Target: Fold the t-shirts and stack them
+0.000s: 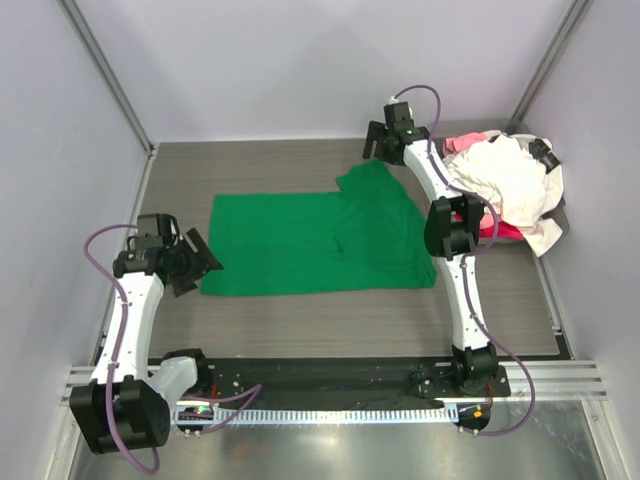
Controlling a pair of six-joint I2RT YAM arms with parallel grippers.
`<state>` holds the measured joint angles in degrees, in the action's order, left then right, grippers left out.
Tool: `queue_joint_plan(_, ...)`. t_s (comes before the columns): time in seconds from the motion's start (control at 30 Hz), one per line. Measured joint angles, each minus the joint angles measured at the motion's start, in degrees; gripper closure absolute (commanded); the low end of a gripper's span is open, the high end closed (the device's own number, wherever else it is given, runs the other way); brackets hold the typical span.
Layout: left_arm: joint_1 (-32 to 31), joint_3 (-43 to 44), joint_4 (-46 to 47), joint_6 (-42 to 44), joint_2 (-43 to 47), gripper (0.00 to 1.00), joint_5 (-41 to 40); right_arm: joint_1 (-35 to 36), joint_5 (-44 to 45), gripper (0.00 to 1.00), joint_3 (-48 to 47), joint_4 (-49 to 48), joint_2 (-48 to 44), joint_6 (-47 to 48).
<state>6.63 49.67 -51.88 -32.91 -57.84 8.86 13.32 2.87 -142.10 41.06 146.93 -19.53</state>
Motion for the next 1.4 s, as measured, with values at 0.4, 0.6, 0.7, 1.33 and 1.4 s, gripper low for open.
queue_joint_plan(0.4,-2.4,0.0,-0.02,0.17,0.26,0.25,0.13,-0.02,4.2,0.17,-3.63,-11.08,9.22,2.86)
queue_joint_plan(0.6,-2.97,0.0,-0.07,0.17,0.35,0.25,-0.13,0.31,4.96,0.42,-3.89,-14.36,10.34,3.8)
queue_joint_plan(0.7,-3.21,0.0,-0.09,0.15,0.59,0.25,-0.33,0.59,5.38,0.53,-2.84,-15.45,10.32,4.61)
queue_joint_plan(1.33,-4.33,7.15,6.69,-2.16,-12.72,0.26,-6.21,2.12,5.73,0.99,8.24,-12.22,0.52,6.49)
queue_joint_plan(1.4,-4.31,13.29,10.08,-2.71,-20.04,0.3,-6.29,2.36,5.09,0.99,11.74,-11.82,-3.67,5.75)
